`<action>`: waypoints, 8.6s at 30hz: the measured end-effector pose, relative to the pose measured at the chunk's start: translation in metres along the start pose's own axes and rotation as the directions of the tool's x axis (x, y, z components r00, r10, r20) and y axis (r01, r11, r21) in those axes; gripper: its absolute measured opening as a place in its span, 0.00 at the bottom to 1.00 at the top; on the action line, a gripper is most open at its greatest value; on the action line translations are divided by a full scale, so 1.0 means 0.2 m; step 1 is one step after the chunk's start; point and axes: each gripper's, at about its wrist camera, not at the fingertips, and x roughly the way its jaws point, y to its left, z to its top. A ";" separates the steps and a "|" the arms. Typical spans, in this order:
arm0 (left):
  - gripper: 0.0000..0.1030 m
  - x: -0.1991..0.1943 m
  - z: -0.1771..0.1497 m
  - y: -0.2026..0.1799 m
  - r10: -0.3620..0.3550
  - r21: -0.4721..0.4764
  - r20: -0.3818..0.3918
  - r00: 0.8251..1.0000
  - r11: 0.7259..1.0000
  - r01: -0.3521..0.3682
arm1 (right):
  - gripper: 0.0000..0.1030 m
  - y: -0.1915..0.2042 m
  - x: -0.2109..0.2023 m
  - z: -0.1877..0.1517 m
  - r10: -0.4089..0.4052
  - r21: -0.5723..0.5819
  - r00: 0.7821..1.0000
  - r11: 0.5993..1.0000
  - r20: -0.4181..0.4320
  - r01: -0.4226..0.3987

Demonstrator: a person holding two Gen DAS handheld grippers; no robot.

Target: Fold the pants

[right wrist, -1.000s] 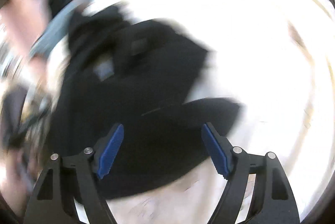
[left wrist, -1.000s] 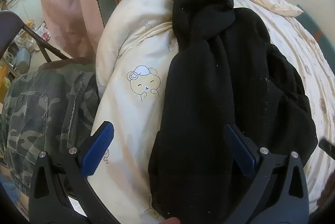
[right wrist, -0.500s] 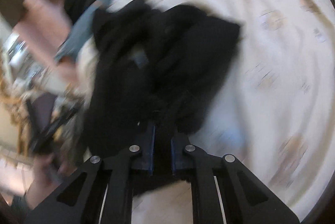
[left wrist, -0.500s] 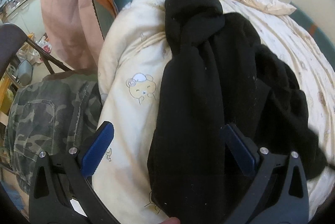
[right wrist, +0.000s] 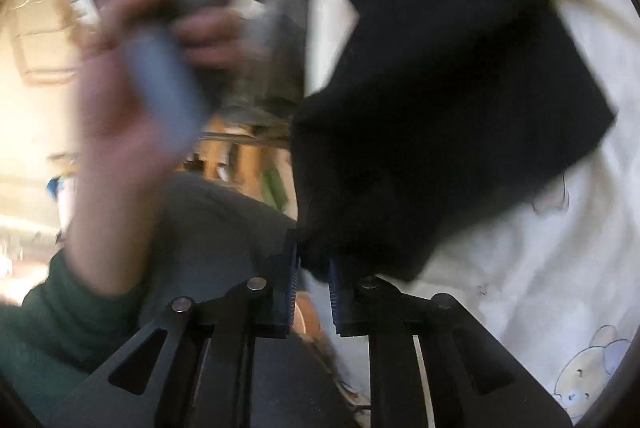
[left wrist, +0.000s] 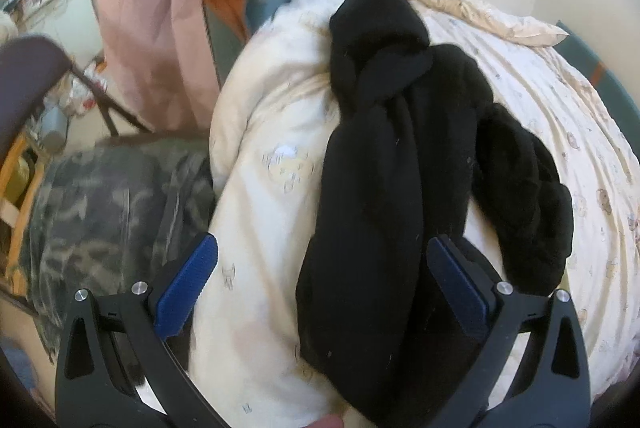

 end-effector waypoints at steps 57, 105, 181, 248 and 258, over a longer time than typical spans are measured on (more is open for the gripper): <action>1.00 0.08 -0.04 -0.08 -0.021 0.018 -0.032 0.999 1.000 0.021 | 0.15 -0.09 -0.58 -0.36 -0.295 0.144 0.955 0.945 0.002 0.292; 1.00 0.26 0.10 -0.06 -0.007 0.016 -0.073 0.997 1.000 0.008 | 0.00 -0.19 -1.58 1.82 -0.715 0.180 0.328 0.534 0.617 0.826; 1.00 0.19 0.22 0.01 -0.033 -0.072 -0.017 0.999 0.997 0.032 | 0.76 -0.37 -1.12 1.68 -0.511 -0.211 0.813 0.793 0.278 0.571; 1.00 0.09 0.24 0.10 -0.083 -0.109 0.015 0.996 0.990 0.085 | 0.12 -0.01 -0.94 1.39 -0.514 -0.350 0.812 0.733 0.276 0.583; 1.00 0.01 0.23 0.09 -0.059 -0.098 0.056 0.997 0.993 0.064 | 0.09 0.34 -0.96 0.44 -0.292 -0.571 0.917 0.718 0.272 0.398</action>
